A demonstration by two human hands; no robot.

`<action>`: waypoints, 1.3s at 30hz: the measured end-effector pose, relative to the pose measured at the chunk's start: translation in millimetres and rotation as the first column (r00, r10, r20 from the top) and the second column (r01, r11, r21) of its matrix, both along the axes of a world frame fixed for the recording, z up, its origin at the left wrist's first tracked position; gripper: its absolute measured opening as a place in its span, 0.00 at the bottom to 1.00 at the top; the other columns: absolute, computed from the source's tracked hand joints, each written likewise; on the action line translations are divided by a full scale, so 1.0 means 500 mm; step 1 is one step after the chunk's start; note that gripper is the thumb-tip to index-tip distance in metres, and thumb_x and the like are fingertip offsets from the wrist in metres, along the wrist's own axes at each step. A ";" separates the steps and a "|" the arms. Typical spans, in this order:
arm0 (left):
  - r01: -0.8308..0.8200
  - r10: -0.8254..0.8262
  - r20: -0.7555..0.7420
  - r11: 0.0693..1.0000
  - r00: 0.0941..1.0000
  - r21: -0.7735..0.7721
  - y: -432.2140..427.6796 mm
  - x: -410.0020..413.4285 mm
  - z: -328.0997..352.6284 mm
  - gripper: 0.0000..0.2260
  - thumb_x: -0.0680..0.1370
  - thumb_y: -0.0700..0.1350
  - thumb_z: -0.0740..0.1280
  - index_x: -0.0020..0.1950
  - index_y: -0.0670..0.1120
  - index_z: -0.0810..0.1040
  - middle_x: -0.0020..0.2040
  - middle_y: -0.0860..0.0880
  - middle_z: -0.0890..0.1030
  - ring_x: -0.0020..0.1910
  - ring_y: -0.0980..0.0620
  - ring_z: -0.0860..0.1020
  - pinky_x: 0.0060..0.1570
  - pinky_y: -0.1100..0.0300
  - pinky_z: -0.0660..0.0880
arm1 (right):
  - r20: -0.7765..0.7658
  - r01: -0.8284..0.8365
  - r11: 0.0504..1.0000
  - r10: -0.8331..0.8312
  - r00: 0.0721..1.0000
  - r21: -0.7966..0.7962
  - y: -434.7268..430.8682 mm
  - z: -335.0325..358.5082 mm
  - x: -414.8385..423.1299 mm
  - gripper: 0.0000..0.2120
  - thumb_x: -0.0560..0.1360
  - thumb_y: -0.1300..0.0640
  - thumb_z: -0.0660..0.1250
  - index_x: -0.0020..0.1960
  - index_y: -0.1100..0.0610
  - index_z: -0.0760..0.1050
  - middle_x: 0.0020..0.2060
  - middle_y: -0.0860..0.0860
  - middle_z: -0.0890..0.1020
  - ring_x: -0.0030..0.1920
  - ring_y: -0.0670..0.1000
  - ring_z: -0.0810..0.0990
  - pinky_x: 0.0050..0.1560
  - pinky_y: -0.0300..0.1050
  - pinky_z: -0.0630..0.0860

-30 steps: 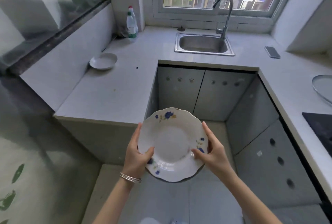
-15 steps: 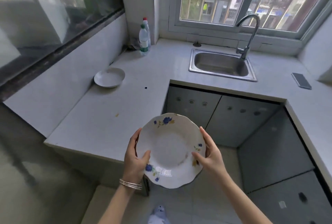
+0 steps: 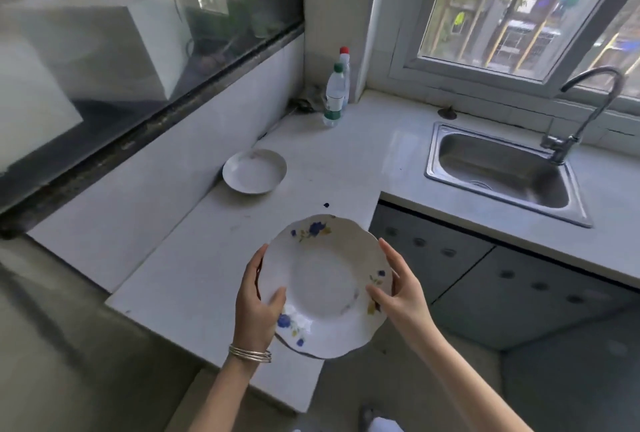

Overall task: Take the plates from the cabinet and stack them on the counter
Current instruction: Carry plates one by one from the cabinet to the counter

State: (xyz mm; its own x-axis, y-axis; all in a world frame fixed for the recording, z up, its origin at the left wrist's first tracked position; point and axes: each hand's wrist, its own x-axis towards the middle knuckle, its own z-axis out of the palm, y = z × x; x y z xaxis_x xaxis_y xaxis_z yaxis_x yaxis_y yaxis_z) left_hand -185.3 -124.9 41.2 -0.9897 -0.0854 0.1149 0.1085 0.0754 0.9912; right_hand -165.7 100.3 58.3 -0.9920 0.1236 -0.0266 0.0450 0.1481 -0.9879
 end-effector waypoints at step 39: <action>-0.764 0.735 0.244 0.645 0.632 0.037 -0.056 -0.693 -0.172 0.29 0.62 0.36 0.60 0.61 0.53 0.72 0.61 0.49 0.77 0.61 0.50 0.74 0.62 0.45 0.71 | 0.141 -0.649 0.692 0.642 0.753 0.315 -0.197 -0.178 -1.020 0.30 0.68 0.70 0.65 0.69 0.57 0.65 0.60 0.49 0.71 0.57 0.48 0.71 0.57 0.48 0.72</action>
